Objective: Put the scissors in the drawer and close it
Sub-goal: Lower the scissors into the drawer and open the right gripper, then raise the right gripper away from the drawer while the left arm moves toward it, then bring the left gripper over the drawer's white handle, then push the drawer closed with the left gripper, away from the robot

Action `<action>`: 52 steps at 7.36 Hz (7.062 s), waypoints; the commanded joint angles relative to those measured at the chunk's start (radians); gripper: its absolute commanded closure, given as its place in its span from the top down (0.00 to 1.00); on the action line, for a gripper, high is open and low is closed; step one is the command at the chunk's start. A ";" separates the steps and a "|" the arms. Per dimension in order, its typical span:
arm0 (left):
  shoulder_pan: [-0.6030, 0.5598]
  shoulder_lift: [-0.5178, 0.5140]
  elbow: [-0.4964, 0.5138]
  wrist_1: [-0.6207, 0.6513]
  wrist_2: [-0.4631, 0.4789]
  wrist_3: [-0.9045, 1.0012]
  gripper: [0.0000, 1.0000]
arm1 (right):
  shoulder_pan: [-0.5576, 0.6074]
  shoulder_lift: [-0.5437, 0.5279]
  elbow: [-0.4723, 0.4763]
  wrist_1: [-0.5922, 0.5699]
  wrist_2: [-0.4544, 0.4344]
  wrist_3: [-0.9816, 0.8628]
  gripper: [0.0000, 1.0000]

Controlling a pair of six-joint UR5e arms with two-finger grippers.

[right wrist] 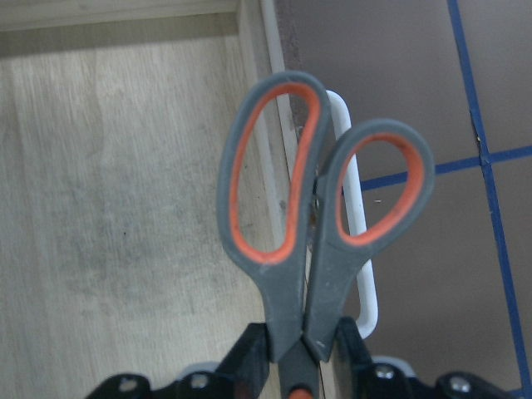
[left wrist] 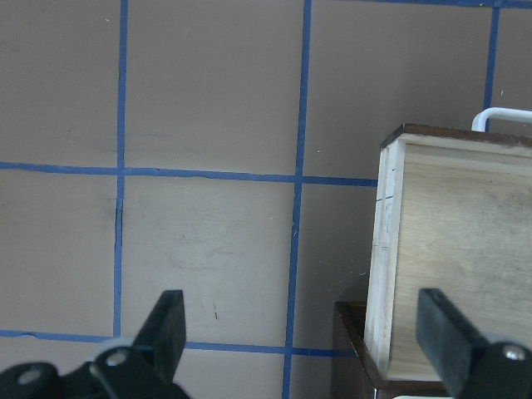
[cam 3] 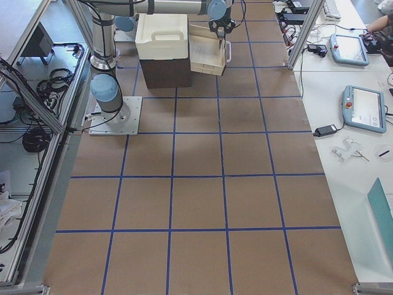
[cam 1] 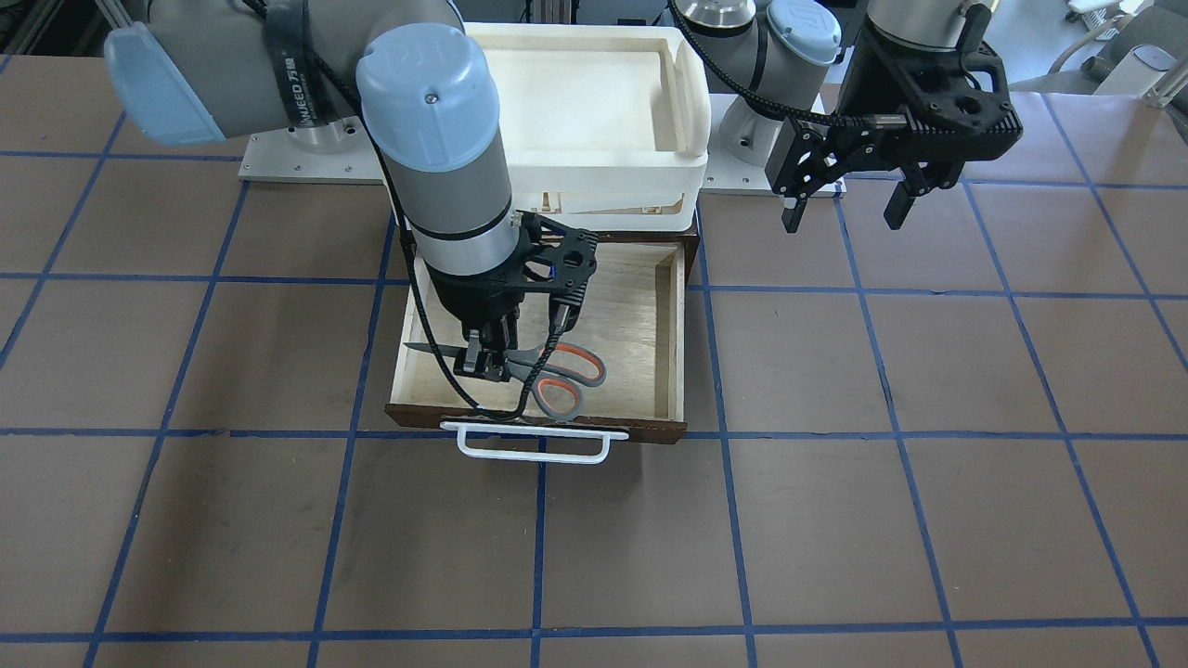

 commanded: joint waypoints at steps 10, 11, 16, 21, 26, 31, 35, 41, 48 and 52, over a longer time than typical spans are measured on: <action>0.000 0.000 -0.001 0.000 0.000 0.000 1.00 | 0.098 0.025 0.077 -0.005 -0.030 0.018 0.86; -0.001 0.000 -0.001 0.000 0.000 0.000 1.00 | 0.098 0.025 0.077 -0.007 -0.030 0.048 0.95; -0.006 -0.061 -0.006 0.017 -0.003 -0.003 1.00 | -0.122 -0.097 0.067 -0.045 -0.070 0.712 1.00; -0.136 -0.250 -0.021 0.279 0.009 -0.074 1.00 | -0.252 -0.159 0.066 0.016 -0.131 1.173 1.00; -0.326 -0.506 0.136 0.434 0.082 -0.454 1.00 | -0.293 -0.340 0.067 0.269 -0.095 1.292 1.00; -0.388 -0.698 0.307 0.379 0.081 -0.358 1.00 | -0.295 -0.348 0.075 0.276 -0.027 1.307 1.00; -0.387 -0.756 0.327 0.365 0.026 -0.307 1.00 | -0.290 -0.337 0.075 0.245 -0.007 1.224 1.00; -0.387 -0.792 0.324 0.345 0.006 -0.264 1.00 | -0.289 -0.317 0.075 0.236 -0.007 1.214 1.00; -0.403 -0.718 0.321 0.146 -0.016 -0.316 1.00 | -0.289 -0.294 0.075 0.246 -0.015 1.212 1.00; -0.414 -0.635 0.197 0.106 -0.016 -0.316 1.00 | -0.289 -0.292 0.075 0.246 -0.009 1.212 1.00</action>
